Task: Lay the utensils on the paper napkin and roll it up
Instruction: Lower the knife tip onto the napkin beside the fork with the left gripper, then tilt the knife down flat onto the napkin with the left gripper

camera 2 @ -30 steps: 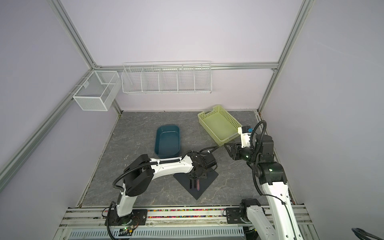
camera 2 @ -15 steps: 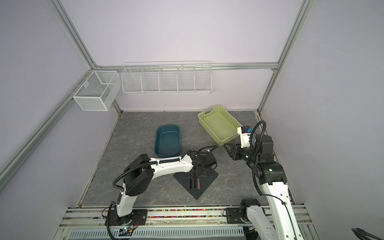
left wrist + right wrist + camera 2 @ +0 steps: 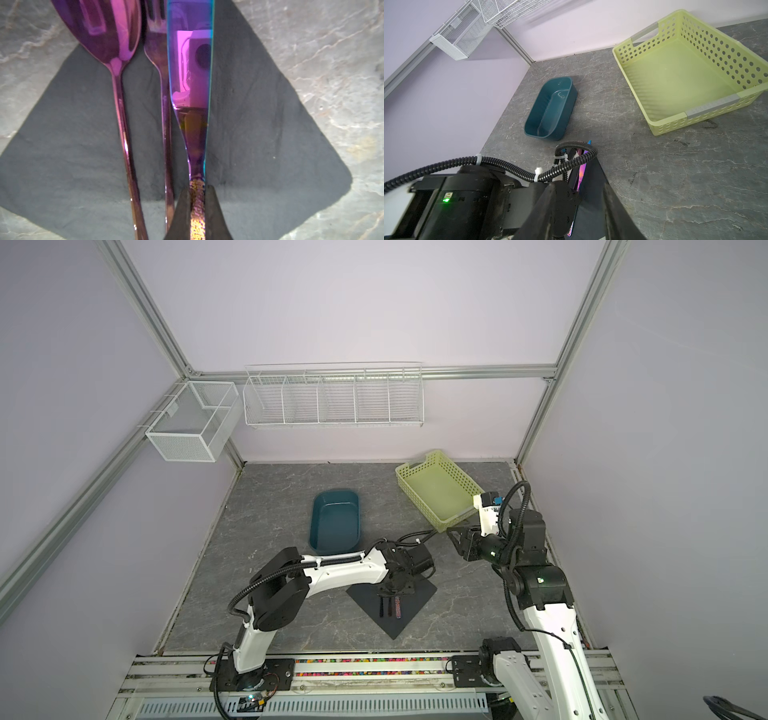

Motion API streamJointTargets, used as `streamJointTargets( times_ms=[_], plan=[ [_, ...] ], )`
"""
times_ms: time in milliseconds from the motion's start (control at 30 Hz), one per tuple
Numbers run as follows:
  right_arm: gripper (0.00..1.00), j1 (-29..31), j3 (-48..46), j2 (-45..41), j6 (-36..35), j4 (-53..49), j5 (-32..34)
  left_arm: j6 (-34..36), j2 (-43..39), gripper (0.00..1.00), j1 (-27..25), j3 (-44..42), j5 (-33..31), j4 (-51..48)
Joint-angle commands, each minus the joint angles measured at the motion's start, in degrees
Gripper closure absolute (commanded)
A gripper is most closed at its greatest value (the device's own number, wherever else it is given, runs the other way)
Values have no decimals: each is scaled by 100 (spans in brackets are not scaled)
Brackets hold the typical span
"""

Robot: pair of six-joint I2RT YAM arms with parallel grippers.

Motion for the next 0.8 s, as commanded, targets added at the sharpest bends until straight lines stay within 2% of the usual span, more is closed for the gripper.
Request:
streamJointTargets(
  times_ms=[0, 767],
  plan=[
    [59, 52, 12, -88, -171, -60, 27, -127, 143, 96, 15, 204, -167, -240],
    [59, 135, 26, -87, -204, -63, 79, -17, 264, 86, 15, 464, -183, -464]
  ],
)
